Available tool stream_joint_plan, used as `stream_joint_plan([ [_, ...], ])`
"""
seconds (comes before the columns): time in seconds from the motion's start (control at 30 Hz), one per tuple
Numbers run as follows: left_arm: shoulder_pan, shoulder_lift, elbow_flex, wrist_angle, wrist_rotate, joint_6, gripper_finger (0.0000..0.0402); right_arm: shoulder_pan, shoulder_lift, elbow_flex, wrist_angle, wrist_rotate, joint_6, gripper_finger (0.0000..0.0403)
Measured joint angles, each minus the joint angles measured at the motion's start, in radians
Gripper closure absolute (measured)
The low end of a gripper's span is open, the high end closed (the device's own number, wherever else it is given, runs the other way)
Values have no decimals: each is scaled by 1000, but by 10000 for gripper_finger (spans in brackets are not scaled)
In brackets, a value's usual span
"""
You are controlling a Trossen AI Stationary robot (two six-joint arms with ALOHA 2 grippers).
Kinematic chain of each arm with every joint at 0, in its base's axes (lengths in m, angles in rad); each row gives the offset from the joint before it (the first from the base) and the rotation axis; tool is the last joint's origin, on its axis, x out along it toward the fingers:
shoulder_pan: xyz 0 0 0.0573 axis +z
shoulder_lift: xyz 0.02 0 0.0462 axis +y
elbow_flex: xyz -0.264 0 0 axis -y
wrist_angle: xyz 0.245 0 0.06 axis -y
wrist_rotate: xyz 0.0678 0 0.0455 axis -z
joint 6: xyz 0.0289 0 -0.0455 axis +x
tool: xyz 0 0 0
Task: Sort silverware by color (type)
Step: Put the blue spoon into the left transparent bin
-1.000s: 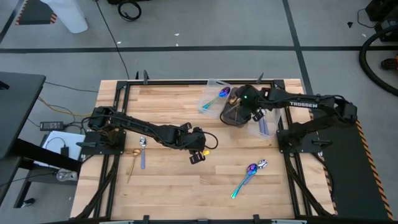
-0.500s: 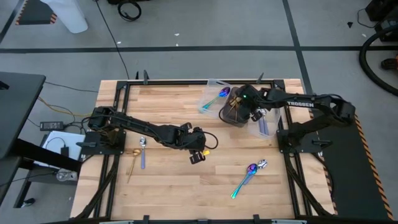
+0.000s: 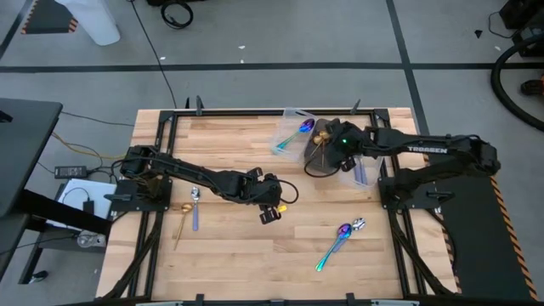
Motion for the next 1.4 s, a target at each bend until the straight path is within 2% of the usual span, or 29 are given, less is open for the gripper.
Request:
stream_joint_plan([
  [0.33, 0, 0, 0, 0, 0, 0, 299, 90, -117, 0, 68, 67, 87, 389],
  [0.67, 0, 0, 0, 7, 0, -1, 299, 144, -182, 0, 113, 75, 256, 388],
  [0.97, 0, 0, 0, 57, 0, 0, 299, 229, -197, 0, 180, 72, 642, 387],
  [1.03, 2, 0, 0, 61, 0, 0, 299, 239, -197, 0, 181, 55, 695, 387],
  [1.2, 2, 0, 0, 60, 0, 1, 299, 265, -197, 0, 178, -75, 785, 387],
  [1.4, 2, 0, 0, 60, 0, 1, 299, 300, -197, 0, 187, -183, 925, 387],
])
